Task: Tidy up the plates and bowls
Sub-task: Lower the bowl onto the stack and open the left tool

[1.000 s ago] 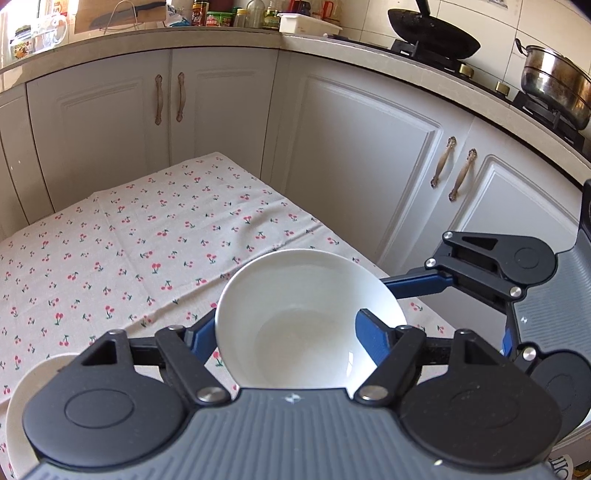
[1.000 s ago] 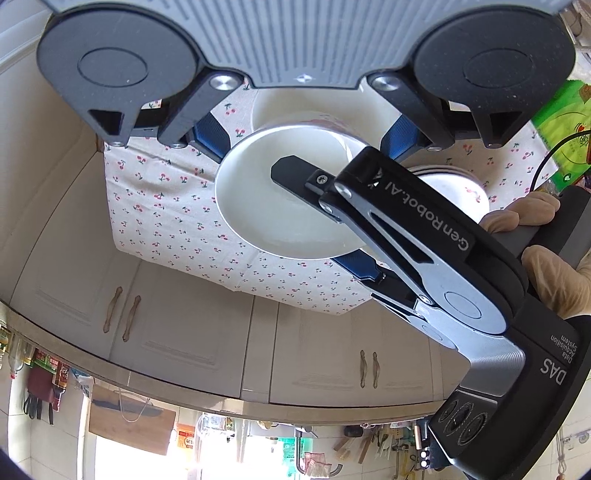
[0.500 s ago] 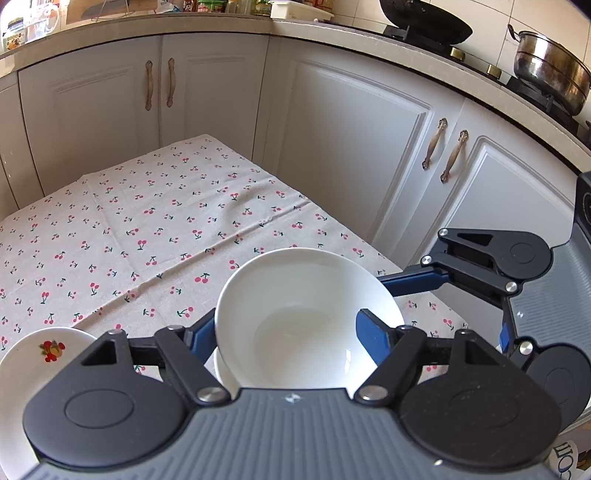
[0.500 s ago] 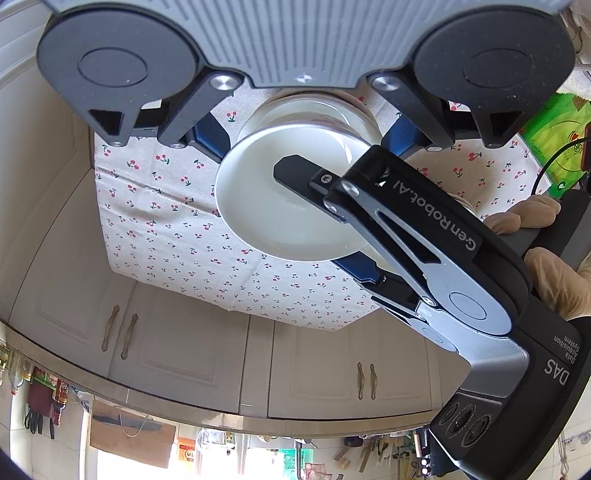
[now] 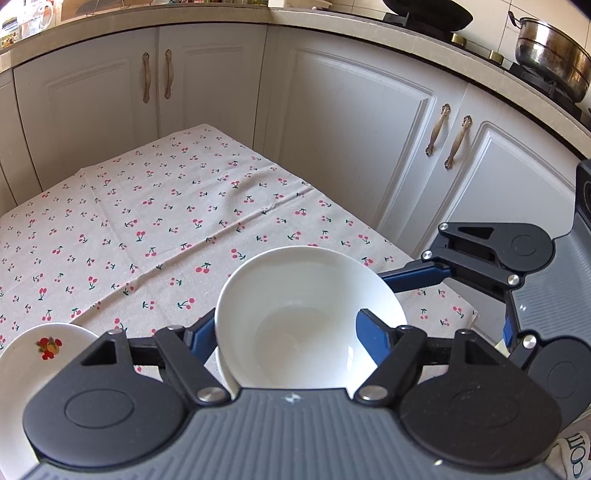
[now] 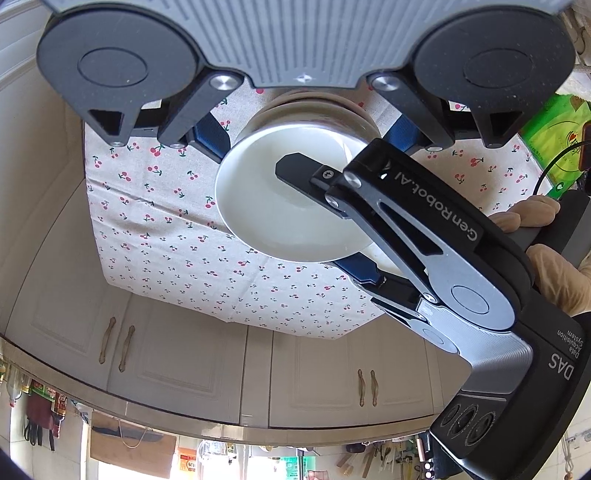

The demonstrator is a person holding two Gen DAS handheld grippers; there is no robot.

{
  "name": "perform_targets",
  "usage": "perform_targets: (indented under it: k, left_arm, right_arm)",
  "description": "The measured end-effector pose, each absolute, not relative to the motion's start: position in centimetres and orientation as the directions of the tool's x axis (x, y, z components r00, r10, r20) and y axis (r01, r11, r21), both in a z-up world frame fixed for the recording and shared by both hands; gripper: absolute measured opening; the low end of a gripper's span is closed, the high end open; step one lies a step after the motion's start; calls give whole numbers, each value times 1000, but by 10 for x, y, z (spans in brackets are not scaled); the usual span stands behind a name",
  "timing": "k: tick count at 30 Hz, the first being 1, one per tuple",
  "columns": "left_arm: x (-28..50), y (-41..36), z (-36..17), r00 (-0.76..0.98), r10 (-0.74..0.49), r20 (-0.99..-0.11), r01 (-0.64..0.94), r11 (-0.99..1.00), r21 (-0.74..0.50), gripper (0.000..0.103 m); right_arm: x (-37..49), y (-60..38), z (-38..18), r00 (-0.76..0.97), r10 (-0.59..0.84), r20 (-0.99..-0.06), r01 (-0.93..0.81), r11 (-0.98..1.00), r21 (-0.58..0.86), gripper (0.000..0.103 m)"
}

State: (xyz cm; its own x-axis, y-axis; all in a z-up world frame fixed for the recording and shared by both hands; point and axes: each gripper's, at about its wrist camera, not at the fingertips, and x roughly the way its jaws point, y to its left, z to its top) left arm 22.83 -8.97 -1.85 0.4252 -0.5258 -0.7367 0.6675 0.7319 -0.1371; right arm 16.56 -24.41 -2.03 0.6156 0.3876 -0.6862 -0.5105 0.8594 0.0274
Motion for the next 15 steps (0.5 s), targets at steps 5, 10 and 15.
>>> perform_targets:
  k: [5, 10, 15]
  left_arm:
    - [229, -90, -20, 421, -526, -739, 674, 727, -133, 77]
    - [229, -90, -21, 422, -530, -735, 675, 725, -135, 77]
    - [230, -89, -21, 417, -534, -736, 677, 722, -141, 80]
  right_arm:
    - [166, -244, -23, 612, 389, -689, -509, 860, 34, 91]
    - [167, -244, -24, 612, 387, -690, -508, 861, 33, 91]
    - [167, -244, -26, 610, 387, -692, -508, 861, 34, 91]
